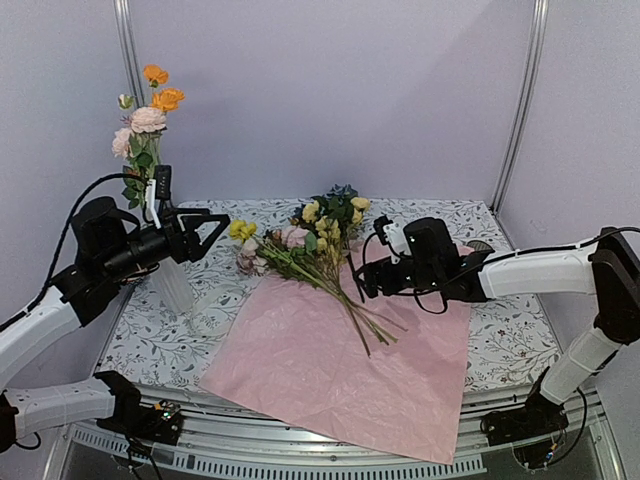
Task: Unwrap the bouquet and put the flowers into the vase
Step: Pick up the fake flower from the flattened wrapping paper.
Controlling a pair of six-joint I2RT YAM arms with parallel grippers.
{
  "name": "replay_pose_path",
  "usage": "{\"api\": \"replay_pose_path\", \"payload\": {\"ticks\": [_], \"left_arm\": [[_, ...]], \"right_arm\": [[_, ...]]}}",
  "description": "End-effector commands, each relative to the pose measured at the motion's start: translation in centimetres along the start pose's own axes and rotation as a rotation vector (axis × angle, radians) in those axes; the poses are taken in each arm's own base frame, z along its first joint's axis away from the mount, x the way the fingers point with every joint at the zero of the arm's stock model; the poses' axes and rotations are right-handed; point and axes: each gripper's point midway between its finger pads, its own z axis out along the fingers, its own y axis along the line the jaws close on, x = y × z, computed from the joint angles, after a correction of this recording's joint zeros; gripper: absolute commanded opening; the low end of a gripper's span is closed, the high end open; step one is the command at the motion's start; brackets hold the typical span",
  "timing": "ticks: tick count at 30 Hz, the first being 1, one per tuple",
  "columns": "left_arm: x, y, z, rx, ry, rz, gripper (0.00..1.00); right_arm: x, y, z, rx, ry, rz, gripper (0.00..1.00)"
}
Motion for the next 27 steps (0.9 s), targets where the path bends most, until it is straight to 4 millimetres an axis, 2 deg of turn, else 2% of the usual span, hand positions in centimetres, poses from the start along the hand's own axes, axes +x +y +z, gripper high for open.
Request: {"api": "replay_pose_path", "payload": {"ticks": [1, 8, 13, 21, 25, 27], "left_arm": [[0.3, 0.9, 0.4, -0.054, 0.008, -0.015, 0.98], [2.0, 2.7, 1.6, -0.118, 0.078, -0.078, 0.98], [3.4, 3.5, 3.1, -0.126, 0.144, -0.116, 0.98], [5.2, 5.0, 5.4, -0.197, 0.23, -0.182, 0.98], [4.9, 6.4, 5.1, -0.278, 0.184, -0.227, 0.98], [5.2, 6.6, 4.7, -0.28, 0.155, -0.252, 0.98]], "right_arm": [[0.8, -0.2, 0.4, -0.004, 0.07, 0.021, 0.94], [1.6, -0.8, 0.9, 0.002, 0.126, 0.043, 0.79], [2.0, -1.1, 1.4, 0.004, 0.151, 0.059, 0.78], [1.4, -1.6, 1.6, 0.025, 0.134, 0.09, 0.91], [1.1, -1.8, 1.4, 0.022, 0.101, 0.035, 1.0], [1.1, -1.8, 1.3, 0.002, 0.099, 0.051, 1.0]]}}
